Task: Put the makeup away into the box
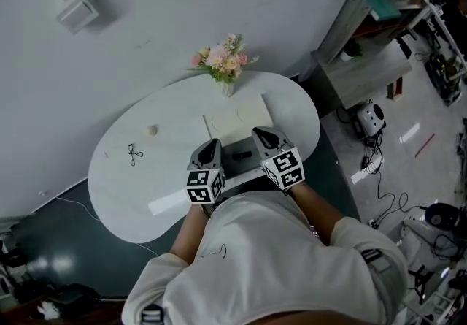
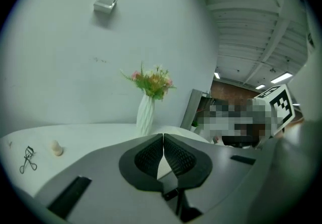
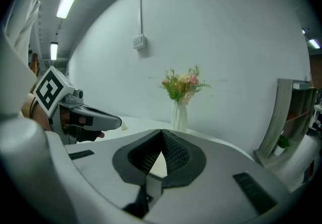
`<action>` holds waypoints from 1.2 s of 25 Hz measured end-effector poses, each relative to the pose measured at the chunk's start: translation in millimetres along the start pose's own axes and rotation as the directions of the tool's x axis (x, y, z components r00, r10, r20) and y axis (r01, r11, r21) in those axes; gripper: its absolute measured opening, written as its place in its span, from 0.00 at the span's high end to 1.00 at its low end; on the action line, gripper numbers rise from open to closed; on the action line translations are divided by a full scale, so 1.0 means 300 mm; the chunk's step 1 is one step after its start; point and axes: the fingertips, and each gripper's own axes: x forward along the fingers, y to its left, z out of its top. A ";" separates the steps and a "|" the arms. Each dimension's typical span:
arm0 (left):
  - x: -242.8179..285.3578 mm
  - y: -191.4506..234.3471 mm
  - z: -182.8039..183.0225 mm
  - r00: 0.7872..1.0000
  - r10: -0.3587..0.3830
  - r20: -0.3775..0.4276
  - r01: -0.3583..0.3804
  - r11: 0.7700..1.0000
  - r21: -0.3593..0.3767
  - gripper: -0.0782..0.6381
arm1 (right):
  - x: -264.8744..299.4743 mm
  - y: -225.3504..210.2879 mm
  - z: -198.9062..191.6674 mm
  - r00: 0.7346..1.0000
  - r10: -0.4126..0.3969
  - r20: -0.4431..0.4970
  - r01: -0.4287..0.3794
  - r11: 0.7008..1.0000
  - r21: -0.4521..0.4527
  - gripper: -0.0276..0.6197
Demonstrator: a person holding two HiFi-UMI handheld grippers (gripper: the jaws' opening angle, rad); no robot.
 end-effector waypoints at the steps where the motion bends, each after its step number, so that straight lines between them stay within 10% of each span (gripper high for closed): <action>1: -0.011 0.000 0.046 0.999 0.006 0.031 -0.006 1.000 0.011 0.86 | -0.010 -0.010 0.048 1.000 -0.010 0.025 0.011 1.000 -0.012 0.96; 10: -0.135 -0.018 0.371 0.968 0.034 0.250 -0.060 0.993 0.097 0.86 | -0.122 0.011 0.370 0.975 -0.018 0.220 0.039 0.995 -0.093 0.96; 30: -0.268 -0.104 0.488 0.949 0.012 0.314 -0.066 0.985 0.161 0.86 | -0.248 -0.012 0.434 0.959 -0.109 0.263 0.129 0.990 -0.057 0.96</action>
